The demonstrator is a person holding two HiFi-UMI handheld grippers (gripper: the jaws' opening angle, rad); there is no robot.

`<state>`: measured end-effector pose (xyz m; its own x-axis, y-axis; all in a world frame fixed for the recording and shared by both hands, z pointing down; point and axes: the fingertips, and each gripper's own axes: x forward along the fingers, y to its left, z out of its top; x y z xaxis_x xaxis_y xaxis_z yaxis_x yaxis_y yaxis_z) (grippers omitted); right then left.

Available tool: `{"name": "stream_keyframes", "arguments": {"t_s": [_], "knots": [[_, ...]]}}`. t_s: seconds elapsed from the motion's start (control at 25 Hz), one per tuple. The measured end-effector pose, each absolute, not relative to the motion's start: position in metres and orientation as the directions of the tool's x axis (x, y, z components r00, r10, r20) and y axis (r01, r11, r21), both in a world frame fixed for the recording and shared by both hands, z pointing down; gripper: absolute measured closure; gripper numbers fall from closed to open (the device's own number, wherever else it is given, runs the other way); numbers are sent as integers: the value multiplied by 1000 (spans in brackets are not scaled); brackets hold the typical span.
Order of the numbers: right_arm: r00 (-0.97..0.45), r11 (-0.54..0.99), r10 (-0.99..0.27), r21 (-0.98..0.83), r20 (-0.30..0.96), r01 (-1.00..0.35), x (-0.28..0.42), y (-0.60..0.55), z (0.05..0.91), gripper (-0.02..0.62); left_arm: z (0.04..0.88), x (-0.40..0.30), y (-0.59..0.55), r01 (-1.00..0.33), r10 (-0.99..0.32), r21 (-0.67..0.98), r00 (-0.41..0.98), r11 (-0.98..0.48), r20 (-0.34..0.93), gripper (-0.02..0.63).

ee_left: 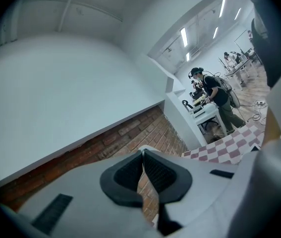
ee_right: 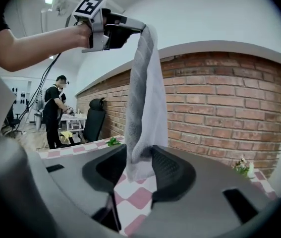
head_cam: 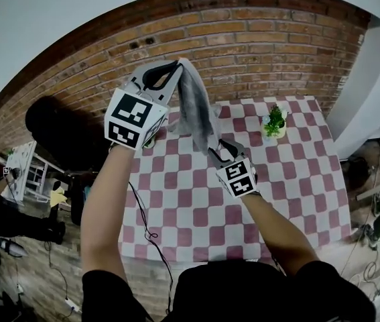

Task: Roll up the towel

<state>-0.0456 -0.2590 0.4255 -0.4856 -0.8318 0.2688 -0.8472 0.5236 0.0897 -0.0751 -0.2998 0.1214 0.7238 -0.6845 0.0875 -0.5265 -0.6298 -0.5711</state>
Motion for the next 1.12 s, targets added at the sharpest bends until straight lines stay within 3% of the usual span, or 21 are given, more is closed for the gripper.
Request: {"name": "stream_keyframes", "arguments": {"t_s": [0.2,0.44,0.64,0.92,1.12], "knots": [[-457,499,-846,104,276,-860,-39,-259,426,569,122,-76,-299,-527,-678,-561,730,-638,84,594],[-437,489,-858,173,269,-855,-12,-254,416,574,135,-97,-315,-559,-716,-553,691,-617,100,594],[-339,438,-893,395,296,-808,35,-264,397,574,186,-146,-329,-634,-771,-491,622,-597,134,595],[-362,418,-907,575,216,-703,86,-223,354,574,235,-183,-248,-666,-695,-302,718,-682,-16,595],[-362,385,-915,662,180,-643,88,-156,335,572,272,-187,-175,-624,-633,-234,773,-746,-43,595]]}}
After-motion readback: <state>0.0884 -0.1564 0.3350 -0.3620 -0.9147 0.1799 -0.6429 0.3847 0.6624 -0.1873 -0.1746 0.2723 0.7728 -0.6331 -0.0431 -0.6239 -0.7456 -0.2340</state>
